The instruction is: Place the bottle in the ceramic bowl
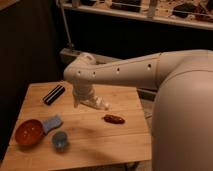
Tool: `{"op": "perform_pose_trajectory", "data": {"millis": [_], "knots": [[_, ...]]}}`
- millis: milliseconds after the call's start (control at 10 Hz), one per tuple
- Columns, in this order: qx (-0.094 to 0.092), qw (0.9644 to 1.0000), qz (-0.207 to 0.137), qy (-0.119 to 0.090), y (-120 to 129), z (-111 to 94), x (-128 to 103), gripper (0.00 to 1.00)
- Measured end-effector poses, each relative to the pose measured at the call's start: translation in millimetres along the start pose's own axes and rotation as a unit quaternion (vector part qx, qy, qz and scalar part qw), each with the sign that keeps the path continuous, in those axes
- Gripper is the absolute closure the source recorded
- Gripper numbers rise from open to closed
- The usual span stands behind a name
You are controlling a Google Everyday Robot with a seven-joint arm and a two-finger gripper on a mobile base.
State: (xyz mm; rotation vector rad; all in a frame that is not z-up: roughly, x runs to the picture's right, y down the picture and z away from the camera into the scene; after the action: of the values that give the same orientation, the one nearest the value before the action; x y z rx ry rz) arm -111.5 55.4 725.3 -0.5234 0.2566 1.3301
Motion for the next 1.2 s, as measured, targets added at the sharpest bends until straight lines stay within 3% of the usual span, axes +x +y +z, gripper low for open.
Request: {"op": "perform_pose_trajectory", "data": {"millis": [200,300,400,600,700,900,1000,1100,1200], "knots": [[-0.019,0.9958,-0.087,-0.020,-1.9,5.1,-15.8,0.35],[-0.021,0.9915,-0.126,-0.019,-5.8,9.0,-19.6,0.35],[-0.022,0.9845,-0.173,-0.010,-12.3,15.1,-22.5,0.35],[0.006,0.9601,-0.279,0.022,-44.1,23.1,-38.7,0.35],[0.028,0.9446,-0.325,0.036,-59.3,23.7,-52.0,0.35],[0.062,0.9180,-0.389,0.050,-75.6,24.2,-80.0,0.35],[0.067,0.9097,-0.407,0.051,-78.3,27.2,-91.0,0.35],[0.062,0.9043,-0.419,0.052,-75.9,35.5,-95.7,0.35],[0.052,0.9019,-0.426,0.051,-72.0,43.5,-97.2,0.35]]}}
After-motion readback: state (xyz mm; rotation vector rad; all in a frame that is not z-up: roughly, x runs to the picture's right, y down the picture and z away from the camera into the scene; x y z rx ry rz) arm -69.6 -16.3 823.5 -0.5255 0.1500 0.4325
